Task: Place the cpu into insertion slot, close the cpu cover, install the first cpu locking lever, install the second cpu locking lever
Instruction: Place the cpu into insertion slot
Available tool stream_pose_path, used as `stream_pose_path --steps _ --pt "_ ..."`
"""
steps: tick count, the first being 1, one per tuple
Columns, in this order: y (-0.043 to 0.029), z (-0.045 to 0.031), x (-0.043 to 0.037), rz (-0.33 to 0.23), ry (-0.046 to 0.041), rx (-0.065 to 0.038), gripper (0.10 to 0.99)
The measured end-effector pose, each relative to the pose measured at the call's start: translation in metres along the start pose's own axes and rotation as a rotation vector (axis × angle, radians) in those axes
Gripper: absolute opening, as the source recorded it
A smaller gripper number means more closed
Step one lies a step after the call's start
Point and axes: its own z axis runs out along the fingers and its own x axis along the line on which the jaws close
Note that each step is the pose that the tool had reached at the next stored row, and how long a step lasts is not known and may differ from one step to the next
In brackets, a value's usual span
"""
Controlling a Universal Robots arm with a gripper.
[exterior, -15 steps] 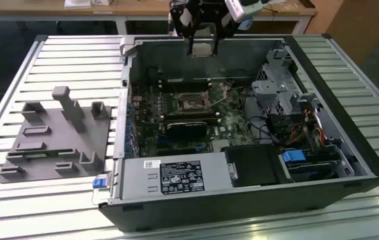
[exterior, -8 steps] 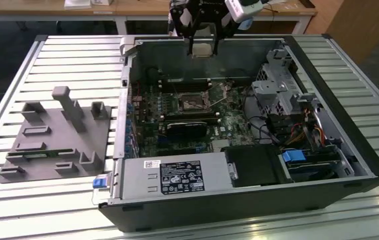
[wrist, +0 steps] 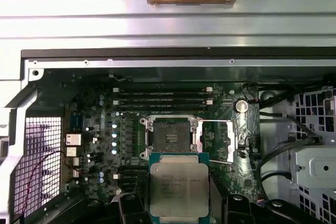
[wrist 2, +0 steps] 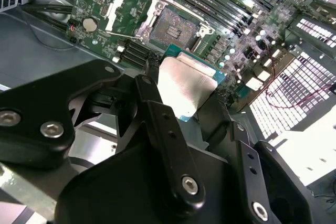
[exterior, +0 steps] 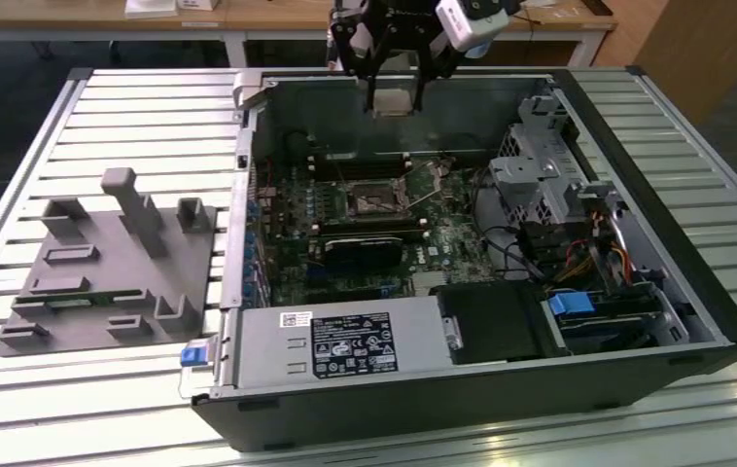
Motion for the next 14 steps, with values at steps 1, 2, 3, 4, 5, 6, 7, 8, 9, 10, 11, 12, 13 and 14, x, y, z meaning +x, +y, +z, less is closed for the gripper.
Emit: stream_pose_path --steps 1,2,3,4,5,6,7,8,9,10,11,12,13,14 --pt "-0.0001 0.0008 0.0000 0.000 0.0000 0.000 0.541" --pt "-0.0001 0.0015 0.0000 0.000 0.0000 0.000 0.541" --pt "-0.0002 0.0025 0.0000 0.000 0.0000 0.000 0.541" --pt "-0.0003 0.0034 -0.0001 0.000 -0.0001 0.000 0.541" --pt "-0.0004 0.0043 -0.0001 0.000 -0.0001 0.000 0.541" --pt "-0.0005 0.0053 -0.0001 0.000 -0.0001 0.000 0.541" --pt "-0.0006 0.0063 -0.0001 0.000 -0.0001 0.000 0.541" --pt "-0.0006 0.0072 -0.0001 0.000 -0.0001 0.000 0.541" --pt "-0.0007 0.0081 -0.0001 0.000 -0.0001 0.000 0.541" --pt "-0.0008 0.0091 -0.0001 0.000 -0.0002 0.000 0.541" --pt "-0.0009 0.0101 -0.0001 0.000 -0.0002 0.000 0.541" --pt "-0.0010 0.0111 -0.0001 0.000 -0.0003 0.000 0.541" --pt "-0.0011 0.0122 -0.0001 0.000 -0.0004 0.000 0.541" --pt "-0.0012 0.0131 -0.0001 0.000 -0.0004 0.000 0.541"
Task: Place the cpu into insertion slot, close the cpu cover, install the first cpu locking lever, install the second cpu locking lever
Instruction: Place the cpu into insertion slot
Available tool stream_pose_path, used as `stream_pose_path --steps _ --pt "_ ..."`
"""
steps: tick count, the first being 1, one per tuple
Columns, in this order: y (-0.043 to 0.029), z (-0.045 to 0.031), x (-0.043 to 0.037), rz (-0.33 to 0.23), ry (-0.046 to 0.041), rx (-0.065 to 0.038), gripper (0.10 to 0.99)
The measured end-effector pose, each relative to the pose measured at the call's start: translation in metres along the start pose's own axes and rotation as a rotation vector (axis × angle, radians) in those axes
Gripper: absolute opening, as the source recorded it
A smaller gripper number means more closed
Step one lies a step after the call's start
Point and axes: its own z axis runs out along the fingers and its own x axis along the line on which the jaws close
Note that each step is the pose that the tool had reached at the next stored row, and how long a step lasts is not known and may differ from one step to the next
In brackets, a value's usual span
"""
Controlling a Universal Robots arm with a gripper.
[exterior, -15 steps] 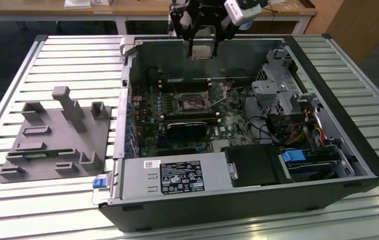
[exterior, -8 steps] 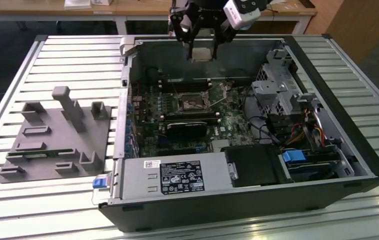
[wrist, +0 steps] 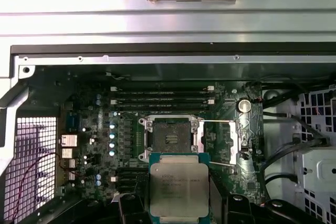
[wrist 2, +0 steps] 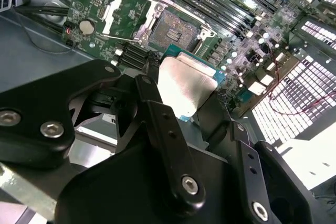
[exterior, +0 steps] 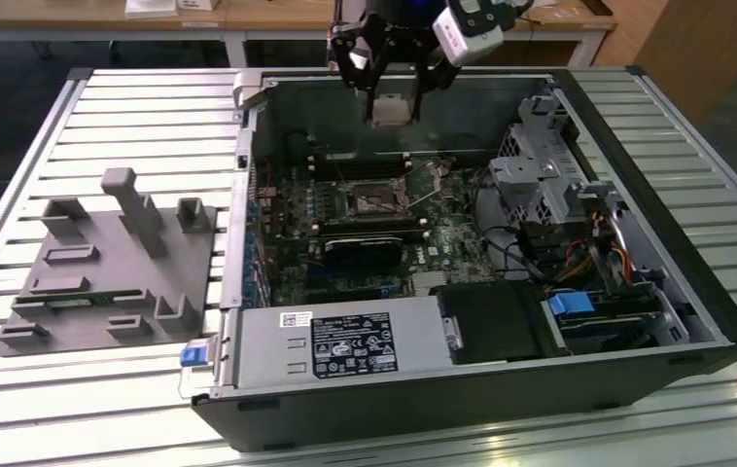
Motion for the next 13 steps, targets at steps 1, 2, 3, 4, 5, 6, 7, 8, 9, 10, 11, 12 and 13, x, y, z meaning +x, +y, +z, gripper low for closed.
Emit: stream_pose_path --steps 1,2,3,4,5,6,7,8,9,10,11,12,13 --pt "-0.0001 0.0008 0.0000 0.000 -0.0001 0.000 0.541" --pt "-0.0001 0.0016 0.0000 0.000 -0.0001 0.000 0.541" --pt "-0.0002 0.0023 0.0000 0.000 -0.0001 0.000 0.541" --pt "-0.0003 0.0031 0.0000 0.000 -0.0001 0.000 0.541" --pt "-0.0003 0.0038 0.0000 0.000 -0.0001 0.000 0.541" --pt "-0.0004 0.0046 0.0000 0.000 -0.0002 0.000 0.541" --pt "-0.0005 0.0056 0.0000 0.000 -0.0003 0.000 0.541" --pt "-0.0006 0.0065 0.0000 0.000 -0.0003 0.000 0.541" --pt "-0.0006 0.0074 0.0000 0.000 -0.0004 0.000 0.541" --pt "-0.0007 0.0083 0.0000 0.000 -0.0004 0.000 0.541" --pt "-0.0008 0.0092 0.0000 0.000 -0.0005 0.000 0.541" --pt "-0.0009 0.0102 0.0001 0.000 -0.0006 0.000 0.541" --pt "-0.0010 0.0110 0.0001 0.000 -0.0006 0.000 0.541"
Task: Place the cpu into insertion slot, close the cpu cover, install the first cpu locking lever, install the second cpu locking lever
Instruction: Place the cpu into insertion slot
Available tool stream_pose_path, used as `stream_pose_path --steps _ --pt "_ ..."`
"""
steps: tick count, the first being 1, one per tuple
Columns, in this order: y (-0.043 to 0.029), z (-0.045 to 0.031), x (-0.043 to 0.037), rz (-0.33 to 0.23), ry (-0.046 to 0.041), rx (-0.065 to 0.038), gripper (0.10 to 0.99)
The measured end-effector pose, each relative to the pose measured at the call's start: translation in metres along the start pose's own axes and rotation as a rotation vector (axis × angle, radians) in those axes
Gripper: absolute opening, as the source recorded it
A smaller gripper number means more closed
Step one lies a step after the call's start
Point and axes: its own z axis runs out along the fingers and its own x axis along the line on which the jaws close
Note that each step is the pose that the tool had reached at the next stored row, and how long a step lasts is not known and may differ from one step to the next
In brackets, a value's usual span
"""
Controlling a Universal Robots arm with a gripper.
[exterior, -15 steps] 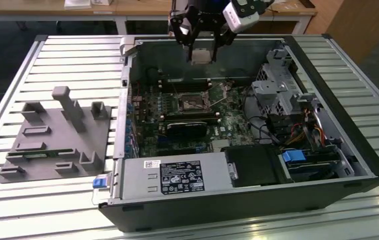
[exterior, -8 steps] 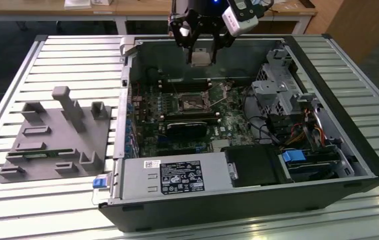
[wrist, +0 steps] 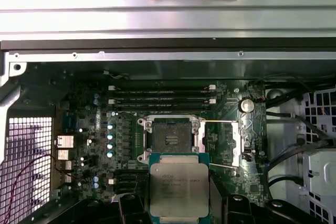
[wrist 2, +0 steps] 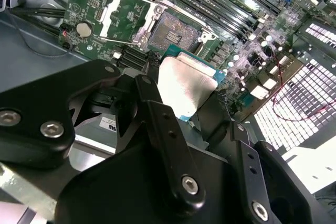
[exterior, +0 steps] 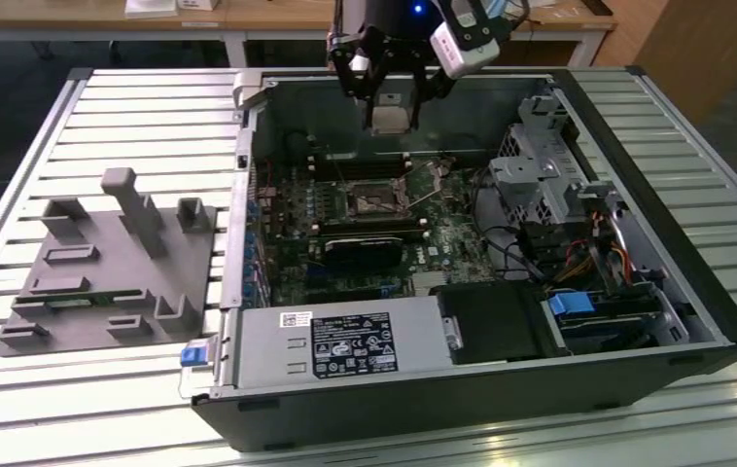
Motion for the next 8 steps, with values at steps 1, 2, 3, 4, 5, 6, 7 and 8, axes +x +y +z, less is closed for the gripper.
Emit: stream_pose_path --steps 1,2,3,4,5,6,7,8 --pt "-0.0001 0.0007 0.0001 0.000 -0.0001 0.000 0.541" --pt "-0.0001 0.0015 0.0002 0.000 -0.0001 0.000 0.541" --pt "-0.0002 0.0021 0.0003 0.000 -0.0001 0.000 0.541" --pt "-0.0003 0.0028 0.0004 0.000 -0.0002 0.000 0.541" --pt "-0.0003 0.0036 0.0006 0.000 -0.0003 0.000 0.541" --pt "-0.0004 0.0043 0.0007 0.000 -0.0004 0.000 0.541" --pt "-0.0005 0.0051 0.0009 0.000 -0.0005 0.000 0.541" --pt "-0.0006 0.0059 0.0009 0.000 -0.0005 0.000 0.541"
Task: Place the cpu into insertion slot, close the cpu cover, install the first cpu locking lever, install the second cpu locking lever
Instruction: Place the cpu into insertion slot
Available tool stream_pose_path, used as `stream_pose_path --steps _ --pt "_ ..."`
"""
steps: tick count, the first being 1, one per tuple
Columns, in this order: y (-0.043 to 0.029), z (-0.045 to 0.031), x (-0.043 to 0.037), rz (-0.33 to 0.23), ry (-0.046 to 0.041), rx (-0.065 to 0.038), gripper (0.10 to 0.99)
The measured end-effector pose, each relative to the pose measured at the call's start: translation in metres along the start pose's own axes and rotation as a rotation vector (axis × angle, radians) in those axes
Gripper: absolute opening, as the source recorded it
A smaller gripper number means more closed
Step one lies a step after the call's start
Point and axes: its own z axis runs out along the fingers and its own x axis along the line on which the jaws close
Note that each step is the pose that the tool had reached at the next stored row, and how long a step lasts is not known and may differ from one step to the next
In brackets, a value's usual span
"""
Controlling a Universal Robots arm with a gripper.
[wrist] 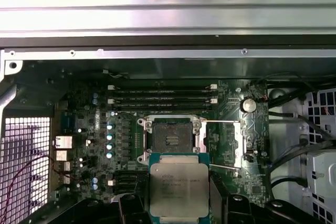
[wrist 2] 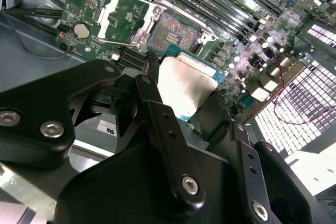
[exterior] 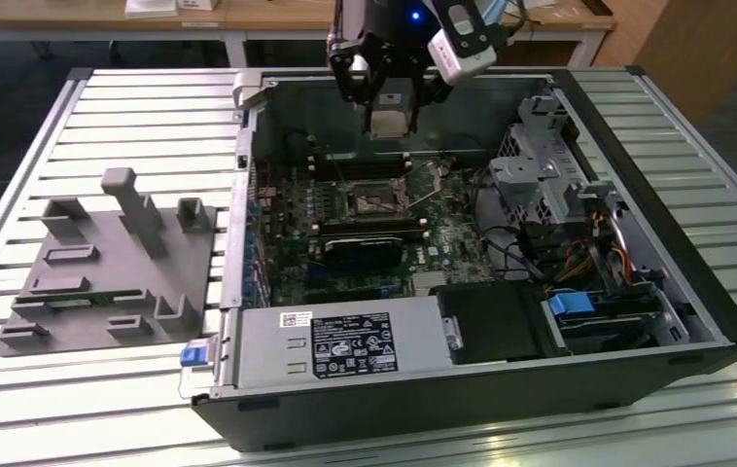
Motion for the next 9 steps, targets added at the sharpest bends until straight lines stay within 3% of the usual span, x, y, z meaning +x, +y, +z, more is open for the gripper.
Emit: stream_pose_path --steps 9 --pt "-0.0006 0.0062 0.0003 0.000 -0.0003 0.000 0.541"
